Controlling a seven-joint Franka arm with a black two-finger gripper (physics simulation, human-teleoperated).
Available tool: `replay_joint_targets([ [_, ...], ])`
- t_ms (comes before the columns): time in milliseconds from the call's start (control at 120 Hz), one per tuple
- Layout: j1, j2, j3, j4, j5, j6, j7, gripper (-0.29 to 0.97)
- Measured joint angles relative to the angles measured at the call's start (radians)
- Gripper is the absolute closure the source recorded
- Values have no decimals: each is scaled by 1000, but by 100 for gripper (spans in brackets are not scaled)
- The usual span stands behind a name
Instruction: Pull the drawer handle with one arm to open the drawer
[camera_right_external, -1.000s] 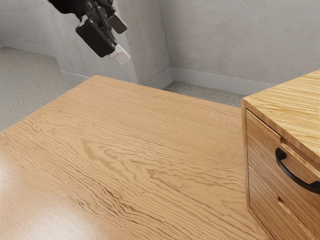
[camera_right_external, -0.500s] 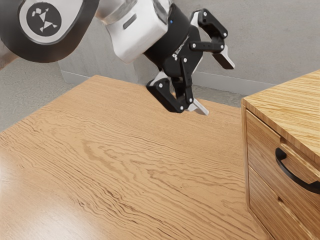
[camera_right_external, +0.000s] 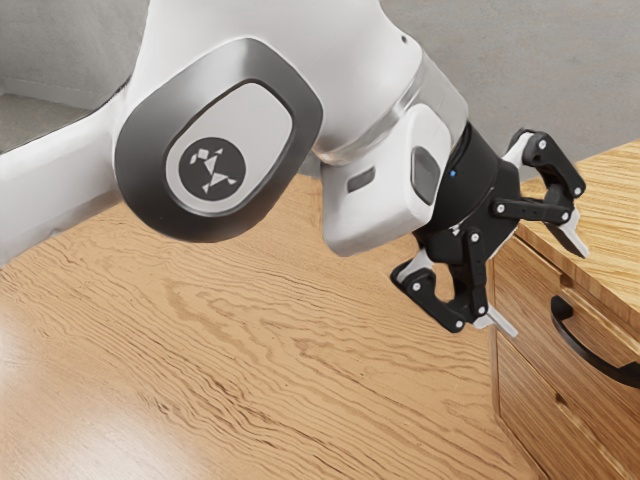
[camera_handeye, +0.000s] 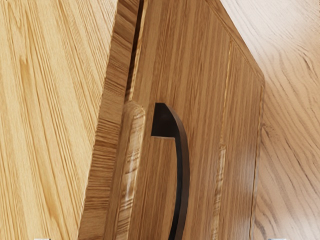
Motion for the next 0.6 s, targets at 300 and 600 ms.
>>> replay_joint_targets([
  [300,-11,-34,-23,-91,3,58,59,27],
  [600,-6,-33,-23,-119,5,89,95,40],
])
